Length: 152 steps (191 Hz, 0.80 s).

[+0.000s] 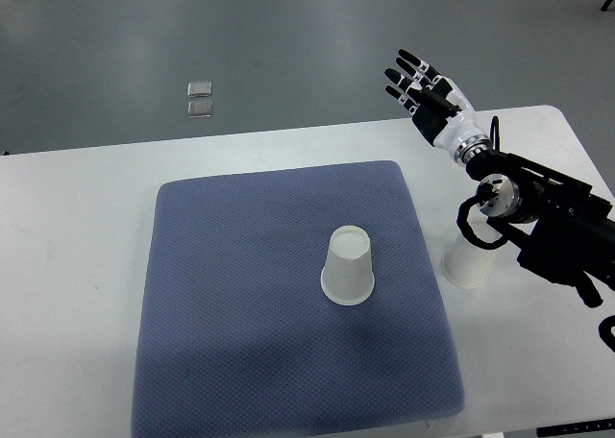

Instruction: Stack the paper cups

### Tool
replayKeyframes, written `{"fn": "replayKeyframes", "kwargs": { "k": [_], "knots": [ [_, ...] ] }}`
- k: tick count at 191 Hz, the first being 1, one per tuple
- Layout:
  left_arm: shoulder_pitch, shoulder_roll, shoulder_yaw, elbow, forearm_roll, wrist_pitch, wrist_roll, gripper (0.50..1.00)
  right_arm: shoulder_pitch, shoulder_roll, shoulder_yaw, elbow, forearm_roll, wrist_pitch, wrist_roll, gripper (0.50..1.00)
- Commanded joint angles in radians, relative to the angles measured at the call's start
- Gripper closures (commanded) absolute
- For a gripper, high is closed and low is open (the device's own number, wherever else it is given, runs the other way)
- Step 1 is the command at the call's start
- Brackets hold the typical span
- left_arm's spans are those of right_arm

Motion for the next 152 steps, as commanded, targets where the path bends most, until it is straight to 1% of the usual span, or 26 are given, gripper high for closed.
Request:
{"fn": "replayKeyframes", "kwargs": {
  "k": [1,152],
  "knots": [
    [0.000,0.000,0.000,-0.001,0.000,0.000,0.000,0.500,0.000,0.000,0.000,0.000,0.000,0.000,0.000,0.581],
    [0.002,0.000,0.005,0.001,0.002,0.000,0.000,0.500,0.009,0.005,0.000,0.002,-0.001,0.000,0.000,0.581]
  ]
}}
